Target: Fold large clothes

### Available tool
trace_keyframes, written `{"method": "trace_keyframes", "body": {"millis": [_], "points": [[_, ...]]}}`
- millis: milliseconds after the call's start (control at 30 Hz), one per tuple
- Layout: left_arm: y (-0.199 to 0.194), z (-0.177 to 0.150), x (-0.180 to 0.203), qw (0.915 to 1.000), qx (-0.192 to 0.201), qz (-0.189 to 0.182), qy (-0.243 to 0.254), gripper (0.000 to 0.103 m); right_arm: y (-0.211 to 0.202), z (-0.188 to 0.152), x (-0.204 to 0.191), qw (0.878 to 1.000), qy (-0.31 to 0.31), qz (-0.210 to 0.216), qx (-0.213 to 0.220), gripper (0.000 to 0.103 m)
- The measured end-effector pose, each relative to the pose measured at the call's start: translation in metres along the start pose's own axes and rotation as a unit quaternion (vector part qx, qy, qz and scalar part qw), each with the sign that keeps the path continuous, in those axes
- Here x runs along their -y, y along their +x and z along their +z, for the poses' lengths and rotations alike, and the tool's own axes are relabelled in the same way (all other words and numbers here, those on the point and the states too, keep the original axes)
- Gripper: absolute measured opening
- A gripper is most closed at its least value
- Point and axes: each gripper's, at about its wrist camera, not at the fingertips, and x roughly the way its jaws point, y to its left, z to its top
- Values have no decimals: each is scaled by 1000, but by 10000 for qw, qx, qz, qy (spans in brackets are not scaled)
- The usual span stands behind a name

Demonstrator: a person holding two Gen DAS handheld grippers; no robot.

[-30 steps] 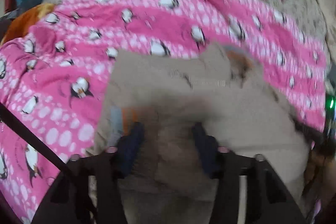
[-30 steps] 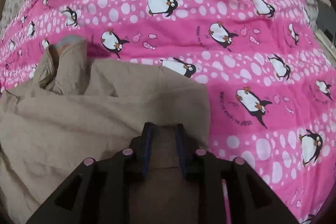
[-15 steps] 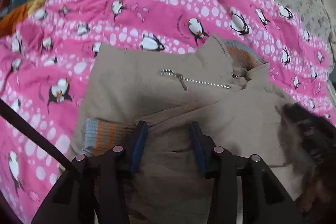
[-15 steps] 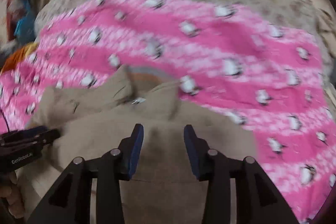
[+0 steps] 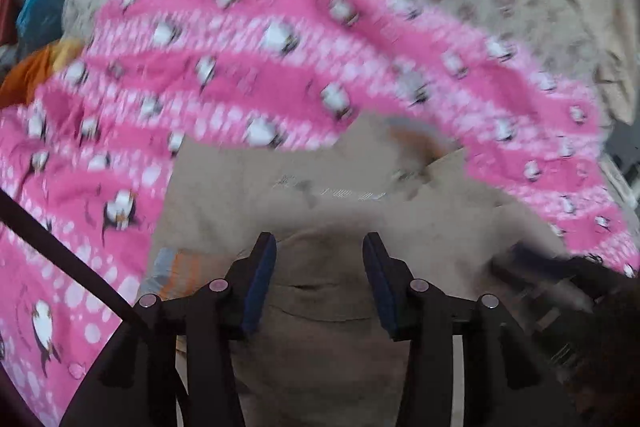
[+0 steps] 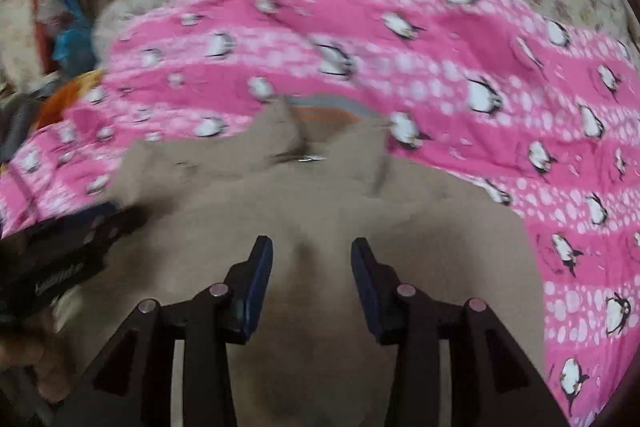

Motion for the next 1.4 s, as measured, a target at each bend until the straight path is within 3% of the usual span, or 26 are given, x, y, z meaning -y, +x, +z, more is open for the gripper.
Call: {"method": "trace_keyframes", "body": {"millis": [33, 67, 133, 300, 467, 500, 567, 667, 767, 900, 967, 1033, 1067, 1100, 1133, 1167, 1267, 1333, 1400], "points": [[1, -2, 6, 9999, -32, -76, 149, 27, 6, -4, -4, 9999, -92, -43, -133, 44], [14, -7, 11, 9990, -331, -28, 315, 27, 22, -12, -7, 9984, -225, -198, -480, 45], [46, -20, 9, 9934, -1093, 157, 311, 27, 32, -19, -4, 9987, -167, -181, -437, 48], [42, -16, 3, 9955, -931, 88, 117, 28, 18, -14, 5, 9981, 76, -175, -581, 49], [30, -14, 4, 9965, -831, 94, 67, 29, -32, -25, 32, 9983, 175, -515, -222, 52], [32, -16, 6, 9965, -812, 119, 131, 31, -34, -32, 43, 9972, 232, -633, -327, 58], [45, -23, 9, 9954, -923, 113, 211, 34, -27, -48, 60, 9955, 272, -676, -613, 61], [48, -23, 17, 9949, -915, 158, 381, 43, -22, -58, 60, 9965, -137, -666, -496, 64], [47, -23, 19, 9944, -953, 162, 422, 45, -25, -56, 53, 9949, -271, -840, -496, 64], [13, -16, 9, 9937, -1042, -246, 337, 45, -61, -49, 51, 9973, 23, -718, -151, 64], [-24, -15, -3, 9946, -790, -431, 518, 45, -80, -55, 51, 9981, 192, -586, -19, 66], [-53, -22, -17, 9947, -582, -419, 737, 45, -92, -69, 50, 9982, 228, -528, -160, 87], [-67, -29, -28, 9945, -509, -365, 837, 45, -89, -80, 50, 9979, 177, -477, -406, 88], [-81, -36, -41, 9946, -471, -243, 895, 45, -87, -91, 51, 9963, 81, -536, -664, 83], [-96, -45, -57, 9954, -433, -107, 849, 45, -91, -101, 52, 9946, 61, -754, -713, 70], [-112, -53, -75, 9967, -382, -30, 712, 45, -97, -106, 53, 9939, 106, -844, -706, 66], [-156, -87, -111, 9992, -223, 93, 306, 45, -154, -137, 56, 9971, 567, -480, -168, 72], [-173, -113, -120, 9995, -251, 87, 139, 45, -181, -168, 52, 9964, 744, -395, 8, 86], [-183, -146, -118, 9991, -420, 45, 72, 45, -198, -200, 47, 9948, 898, -488, 8, 87]]}}
